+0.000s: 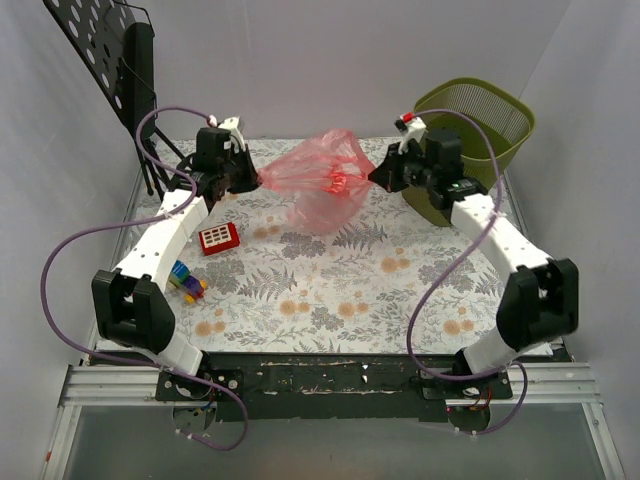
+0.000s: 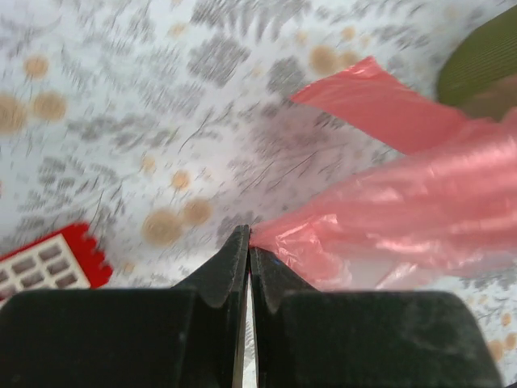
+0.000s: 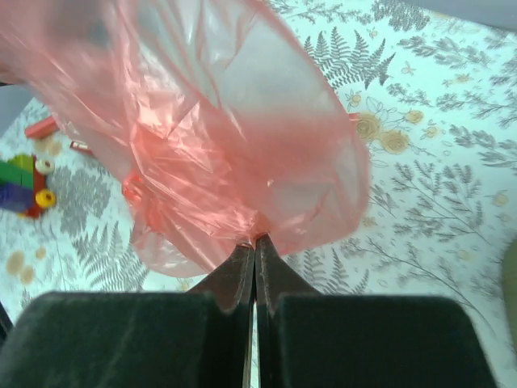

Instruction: Put the trash bags into the trash bin

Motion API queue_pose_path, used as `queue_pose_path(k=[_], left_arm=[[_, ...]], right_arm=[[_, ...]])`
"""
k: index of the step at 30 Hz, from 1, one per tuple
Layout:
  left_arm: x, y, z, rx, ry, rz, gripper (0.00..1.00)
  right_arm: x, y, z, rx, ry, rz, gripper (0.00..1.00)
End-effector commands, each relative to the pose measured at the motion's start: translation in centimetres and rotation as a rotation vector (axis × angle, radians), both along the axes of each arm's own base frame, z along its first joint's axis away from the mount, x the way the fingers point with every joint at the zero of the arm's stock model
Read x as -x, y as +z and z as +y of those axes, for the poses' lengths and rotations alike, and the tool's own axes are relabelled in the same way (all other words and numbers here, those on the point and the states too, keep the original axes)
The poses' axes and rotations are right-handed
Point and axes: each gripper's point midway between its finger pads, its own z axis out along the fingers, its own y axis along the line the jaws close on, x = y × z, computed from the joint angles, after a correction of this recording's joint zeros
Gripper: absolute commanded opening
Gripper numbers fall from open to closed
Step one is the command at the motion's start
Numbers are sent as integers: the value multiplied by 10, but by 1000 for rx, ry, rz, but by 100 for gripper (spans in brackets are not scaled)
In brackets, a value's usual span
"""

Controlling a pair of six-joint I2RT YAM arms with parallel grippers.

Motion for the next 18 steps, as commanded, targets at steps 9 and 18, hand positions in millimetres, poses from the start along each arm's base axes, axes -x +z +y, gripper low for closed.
queue_pose_path(k=[9, 18], left_arm=[[12, 14, -18, 110, -149, -83, 0], [-15, 30, 39, -123, 31, -204, 0]], right_arm=[[88, 38, -20, 17, 368, -216, 1], [18, 2, -113, 259, -117, -26, 1]])
